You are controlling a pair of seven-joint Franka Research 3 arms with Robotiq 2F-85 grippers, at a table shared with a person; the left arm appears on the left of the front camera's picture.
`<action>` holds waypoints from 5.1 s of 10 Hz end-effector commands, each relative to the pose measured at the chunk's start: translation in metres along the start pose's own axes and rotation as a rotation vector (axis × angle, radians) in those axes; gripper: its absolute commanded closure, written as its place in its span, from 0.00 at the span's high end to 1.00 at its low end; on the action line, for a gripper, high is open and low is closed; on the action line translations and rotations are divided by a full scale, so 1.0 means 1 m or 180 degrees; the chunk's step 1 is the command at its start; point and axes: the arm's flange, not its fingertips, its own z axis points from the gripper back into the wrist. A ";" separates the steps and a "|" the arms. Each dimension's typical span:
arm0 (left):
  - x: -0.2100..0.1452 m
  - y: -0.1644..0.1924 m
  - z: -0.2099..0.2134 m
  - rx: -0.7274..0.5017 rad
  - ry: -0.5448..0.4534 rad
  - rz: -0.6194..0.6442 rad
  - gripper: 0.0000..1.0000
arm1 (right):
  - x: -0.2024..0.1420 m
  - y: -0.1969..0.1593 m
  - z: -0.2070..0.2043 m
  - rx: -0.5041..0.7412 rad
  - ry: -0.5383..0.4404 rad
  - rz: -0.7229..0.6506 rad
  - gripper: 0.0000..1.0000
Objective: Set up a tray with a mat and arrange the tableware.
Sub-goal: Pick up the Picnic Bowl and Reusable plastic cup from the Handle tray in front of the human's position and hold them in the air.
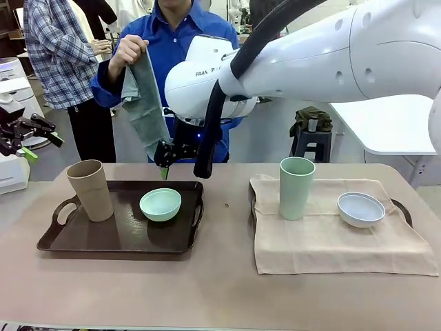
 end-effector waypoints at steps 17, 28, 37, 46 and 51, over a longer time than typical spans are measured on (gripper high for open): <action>-0.068 0.016 -0.084 0.0297 -0.0030 -0.0044 1.00 | 0.006 0.011 -0.077 -0.0774 0.0100 -0.0931 1.00; -0.057 -0.001 -0.111 0.0179 -0.0046 0.0354 1.00 | 0.017 0.011 -0.115 -0.0704 0.0241 -0.0841 1.00; -0.045 -0.006 -0.138 0.0260 -0.0166 0.0357 1.00 | 0.023 0.016 -0.119 -0.0582 0.0160 -0.0696 1.00; -0.045 0.002 -0.141 0.0289 -0.0190 0.0358 0.00 | 0.023 0.015 -0.121 -0.0550 0.0173 -0.0641 0.00; -0.043 0.000 -0.140 0.0290 -0.0171 0.0361 0.00 | 0.024 0.016 -0.120 -0.0664 0.0199 -0.0689 0.00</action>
